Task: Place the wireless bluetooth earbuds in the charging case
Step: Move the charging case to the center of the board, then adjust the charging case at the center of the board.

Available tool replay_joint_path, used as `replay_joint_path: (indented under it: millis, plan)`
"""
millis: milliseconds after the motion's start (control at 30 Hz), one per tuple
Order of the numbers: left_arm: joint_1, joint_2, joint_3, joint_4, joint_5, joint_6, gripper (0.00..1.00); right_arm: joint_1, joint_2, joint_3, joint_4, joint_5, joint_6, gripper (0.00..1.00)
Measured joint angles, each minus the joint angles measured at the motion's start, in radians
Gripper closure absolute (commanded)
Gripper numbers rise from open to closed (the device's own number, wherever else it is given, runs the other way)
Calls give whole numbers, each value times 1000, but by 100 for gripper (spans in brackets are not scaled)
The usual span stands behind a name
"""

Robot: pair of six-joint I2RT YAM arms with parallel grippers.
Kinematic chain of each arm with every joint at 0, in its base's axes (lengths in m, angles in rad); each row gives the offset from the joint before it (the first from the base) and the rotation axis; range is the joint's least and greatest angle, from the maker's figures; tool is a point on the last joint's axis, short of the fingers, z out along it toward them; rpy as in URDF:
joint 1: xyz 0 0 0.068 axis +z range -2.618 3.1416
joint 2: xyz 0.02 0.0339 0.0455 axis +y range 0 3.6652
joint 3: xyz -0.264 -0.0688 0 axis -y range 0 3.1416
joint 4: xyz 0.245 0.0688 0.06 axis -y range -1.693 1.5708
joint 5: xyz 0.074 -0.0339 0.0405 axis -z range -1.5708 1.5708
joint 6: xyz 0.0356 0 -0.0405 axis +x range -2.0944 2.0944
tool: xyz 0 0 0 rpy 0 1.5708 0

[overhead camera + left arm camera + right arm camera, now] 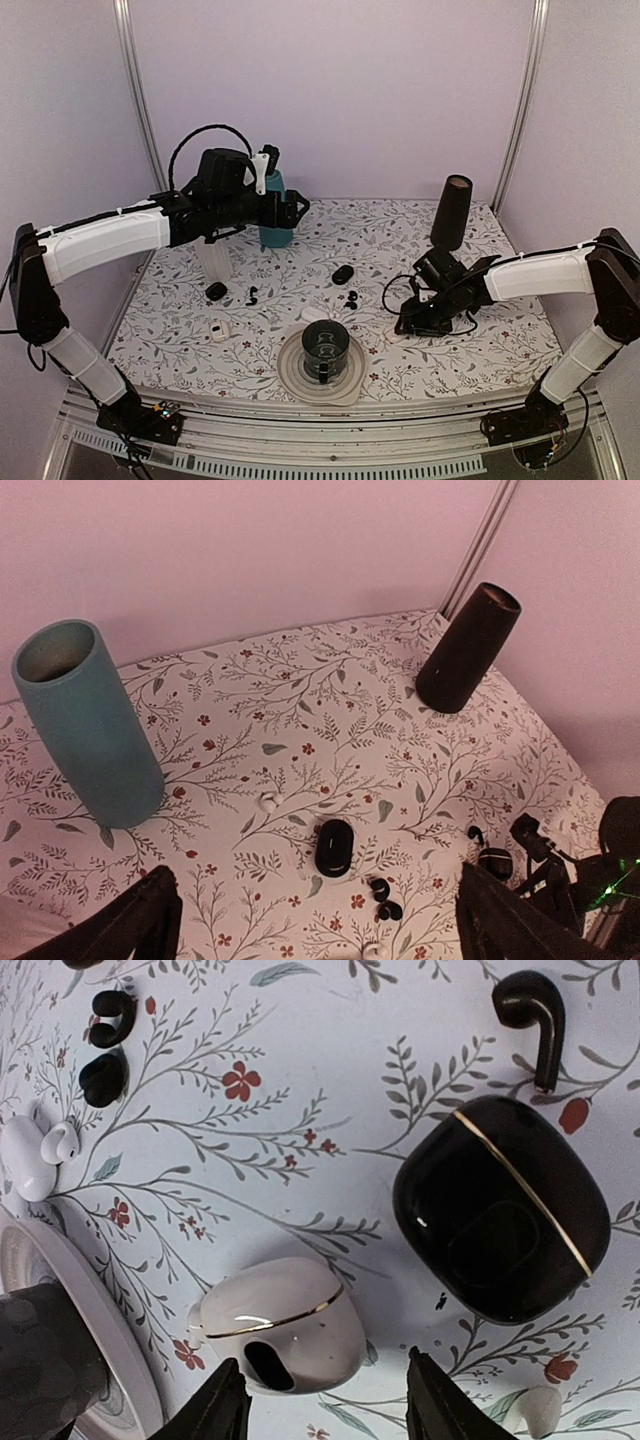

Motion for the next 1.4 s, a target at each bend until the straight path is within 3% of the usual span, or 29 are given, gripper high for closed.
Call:
replay_joint_path:
  millis: [300,633,700,867,1167,1400]
  plan:
    - [0,0,0,0,-5,0,4,13,69,95,-70,54,-109,46]
    - [0,-1,0,-2,-11,0,4,48,110,138,-92,52,-169,57]
    - [0,-2,0,-2,-11,0,4,50,111,143,-92,51,-172,56]
    - [0,-2,0,-3,-9,-1,4,53,118,144,-94,41,-169,43]
    - [0,-2,0,-4,-6,-1,4,55,134,138,-95,35,-162,44]
    - [0,-2,0,-4,-6,-1,4,55,134,138,-92,41,-138,52]
